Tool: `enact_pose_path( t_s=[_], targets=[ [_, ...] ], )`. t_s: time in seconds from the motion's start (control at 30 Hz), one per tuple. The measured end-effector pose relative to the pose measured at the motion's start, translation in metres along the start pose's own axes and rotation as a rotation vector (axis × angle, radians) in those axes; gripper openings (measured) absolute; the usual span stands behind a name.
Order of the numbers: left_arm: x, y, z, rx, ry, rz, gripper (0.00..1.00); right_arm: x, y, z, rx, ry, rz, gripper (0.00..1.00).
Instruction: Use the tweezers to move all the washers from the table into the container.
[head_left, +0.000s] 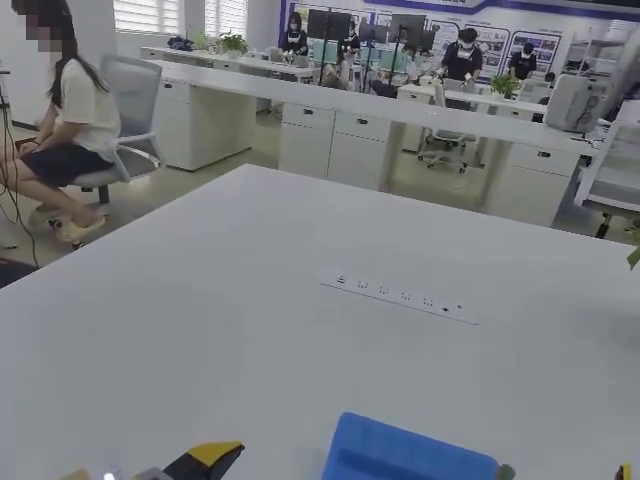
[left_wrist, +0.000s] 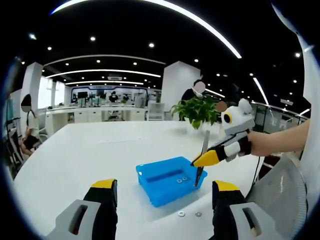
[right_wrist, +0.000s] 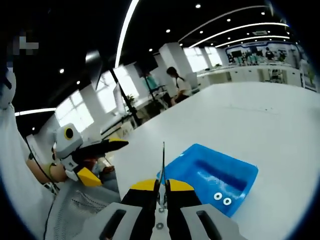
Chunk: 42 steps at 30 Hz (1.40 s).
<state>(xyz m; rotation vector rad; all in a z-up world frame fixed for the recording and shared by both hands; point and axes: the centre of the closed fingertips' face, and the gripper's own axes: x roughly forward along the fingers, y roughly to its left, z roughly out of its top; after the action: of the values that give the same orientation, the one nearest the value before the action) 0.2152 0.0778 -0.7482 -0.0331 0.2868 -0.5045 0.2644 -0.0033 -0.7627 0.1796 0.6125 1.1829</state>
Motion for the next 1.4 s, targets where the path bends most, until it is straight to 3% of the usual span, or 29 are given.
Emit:
enact_pose_path(
  t_s=[0.4, 0.9, 1.07, 1.33, 1.4],
  targets=[
    [0.000, 0.000, 0.000, -0.001, -0.001, 0.001, 0.78, 0.013, -0.032, 0.013, 0.082, -0.012, -0.049, 0.03],
    [0.002, 0.000, -0.003, 0.005, 0.020, -0.002, 0.77, 0.040, -0.072, -0.004, -0.012, 0.082, -0.142, 0.03],
    [0.002, 0.001, -0.004, 0.005, 0.025, -0.003, 0.77, 0.045, -0.077, -0.010, -0.031, 0.105, -0.149, 0.03],
    [0.003, 0.000, -0.008, 0.014, 0.042, -0.008, 0.76, 0.051, -0.081, -0.019, -0.120, 0.146, -0.168, 0.03],
    [0.003, -0.001, -0.007, 0.008, 0.035, -0.013, 0.77, 0.051, -0.081, -0.019, -0.129, 0.135, -0.166, 0.03]
  ],
)
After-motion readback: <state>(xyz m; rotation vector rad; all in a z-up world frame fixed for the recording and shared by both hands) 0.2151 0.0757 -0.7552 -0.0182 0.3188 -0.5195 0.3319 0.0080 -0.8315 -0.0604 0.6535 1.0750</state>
